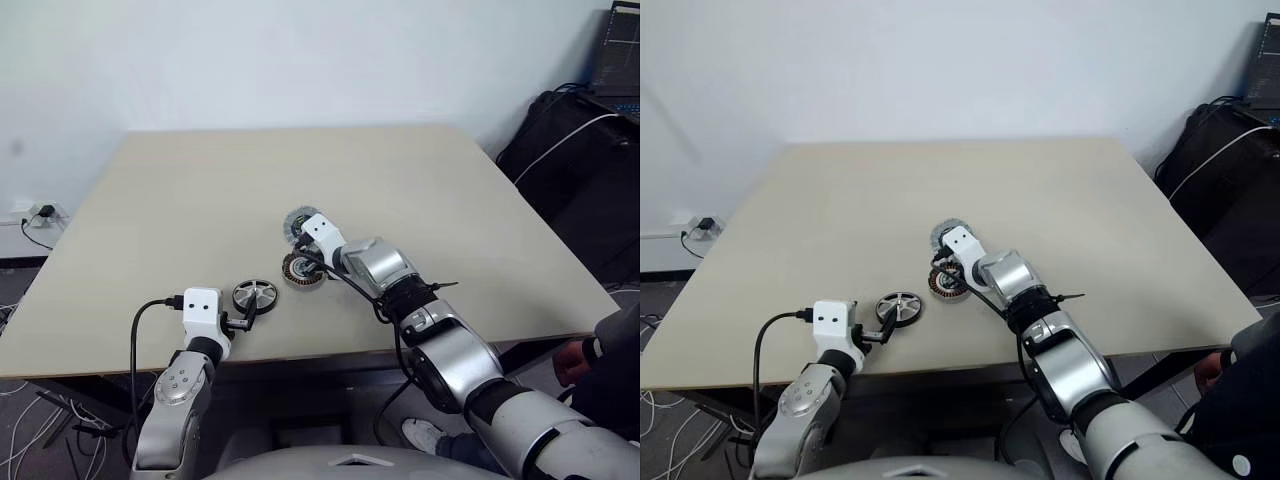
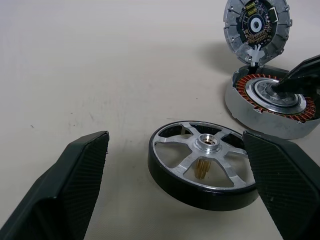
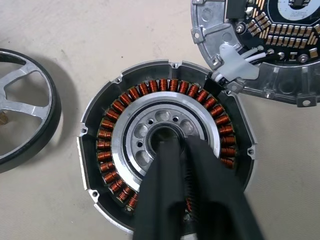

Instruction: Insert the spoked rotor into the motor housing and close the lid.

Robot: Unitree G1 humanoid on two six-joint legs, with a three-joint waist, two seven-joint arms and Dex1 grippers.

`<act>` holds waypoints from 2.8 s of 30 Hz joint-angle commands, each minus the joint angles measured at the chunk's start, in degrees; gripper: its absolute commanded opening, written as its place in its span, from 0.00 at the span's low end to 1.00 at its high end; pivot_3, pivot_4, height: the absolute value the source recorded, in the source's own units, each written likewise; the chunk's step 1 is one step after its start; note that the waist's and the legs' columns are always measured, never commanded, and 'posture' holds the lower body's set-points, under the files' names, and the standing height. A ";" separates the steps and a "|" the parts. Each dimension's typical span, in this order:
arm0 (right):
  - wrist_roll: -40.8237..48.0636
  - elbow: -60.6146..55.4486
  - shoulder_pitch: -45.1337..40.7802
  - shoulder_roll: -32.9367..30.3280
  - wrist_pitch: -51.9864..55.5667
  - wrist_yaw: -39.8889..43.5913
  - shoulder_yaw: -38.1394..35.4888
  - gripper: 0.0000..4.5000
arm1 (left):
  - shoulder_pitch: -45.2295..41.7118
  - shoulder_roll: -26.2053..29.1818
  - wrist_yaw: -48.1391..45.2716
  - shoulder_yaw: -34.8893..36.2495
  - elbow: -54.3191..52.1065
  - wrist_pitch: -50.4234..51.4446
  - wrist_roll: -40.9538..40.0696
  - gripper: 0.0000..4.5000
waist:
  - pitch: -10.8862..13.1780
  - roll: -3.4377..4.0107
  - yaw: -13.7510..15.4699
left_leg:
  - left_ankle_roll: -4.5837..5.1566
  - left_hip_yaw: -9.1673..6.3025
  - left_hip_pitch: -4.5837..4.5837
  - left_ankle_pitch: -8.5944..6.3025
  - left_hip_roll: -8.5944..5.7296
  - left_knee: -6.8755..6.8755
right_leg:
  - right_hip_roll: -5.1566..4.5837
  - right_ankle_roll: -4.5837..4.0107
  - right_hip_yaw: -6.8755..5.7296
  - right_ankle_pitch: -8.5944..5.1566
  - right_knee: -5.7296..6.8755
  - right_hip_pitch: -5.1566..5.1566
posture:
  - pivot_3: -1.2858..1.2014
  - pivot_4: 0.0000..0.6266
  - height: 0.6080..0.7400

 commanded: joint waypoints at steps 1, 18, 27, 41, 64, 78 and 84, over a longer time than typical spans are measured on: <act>0.71 -1.21 -1.57 0.15 -0.49 -0.30 -1.46 0.30 | -0.53 -0.02 0.00 -0.02 -0.19 -1.15 -0.07 1.00 | 0.00 0.00 0.00 | 0.00 0.00 0.00 0.00 0.00 0.00 | 0.00 0.00 0.00 0.00 0.00 0.00 | 0.52 0.00 1.00; 4.44 -42.95 20.96 -4.90 -5.98 -4.38 -4.74 0.01 | 0.62 0.13 0.02 -0.51 -0.74 -2.28 0.47 1.00 | 0.02 -0.03 0.81 | 0.06 -0.06 -0.12 -0.08 0.07 -0.06 | -0.01 0.03 -0.06 -0.05 -0.08 -0.08 | 0.52 0.00 1.00; 4.39 -54.77 46.20 -7.56 -26.03 -7.13 -5.35 0.01 | 2.38 2.35 -2.26 -2.14 0.48 -7.97 2.03 1.00 | 0.14 -0.18 1.40 | 0.09 -0.03 -0.05 -0.11 -0.10 -0.05 | -0.01 0.07 -0.05 -0.21 -0.07 -0.04 | 0.52 0.00 1.00; 9.07 -53.71 53.72 -6.34 -27.44 -9.24 -7.68 0.01 | 2.03 -4.05 -5.56 3.26 -1.13 4.69 -18.03 1.00 | 0.40 -0.61 1.50 | 0.14 0.04 0.07 -0.13 0.26 -0.02 | -0.02 0.32 -0.03 -0.36 -0.03 0.02 | 0.52 0.00 1.00; 11.92 -55.94 55.64 -8.77 -24.53 -8.90 -8.67 0.01 | -0.45 -9.83 0.24 14.99 -1.21 20.50 -50.55 1.00 | 0.38 -0.75 1.78 | 0.17 0.03 0.06 -0.15 0.15 0.04 | 0.00 0.13 0.00 -0.26 -0.05 0.08 | 0.52 0.00 1.00; 12.11 -56.26 55.99 -9.05 -23.51 -9.45 -9.10 0.01 | -1.79 -9.44 4.29 16.78 1.74 21.44 -55.55 1.00 | 0.37 -0.78 1.87 | 0.15 0.02 0.08 -0.14 -0.17 0.06 | 0.00 0.08 0.01 -0.23 -0.05 0.14 | 0.52 0.00 1.00; 11.90 -56.27 55.78 -8.93 -23.13 -9.72 -8.58 0.01 | -2.62 -9.41 6.50 16.31 3.18 22.59 -56.09 1.00 | 0.37 -0.78 1.90 | 0.13 0.02 0.09 -0.13 -0.18 0.06 | 0.00 0.08 0.01 -0.23 -0.05 0.15 | 0.52 0.00 1.00</act>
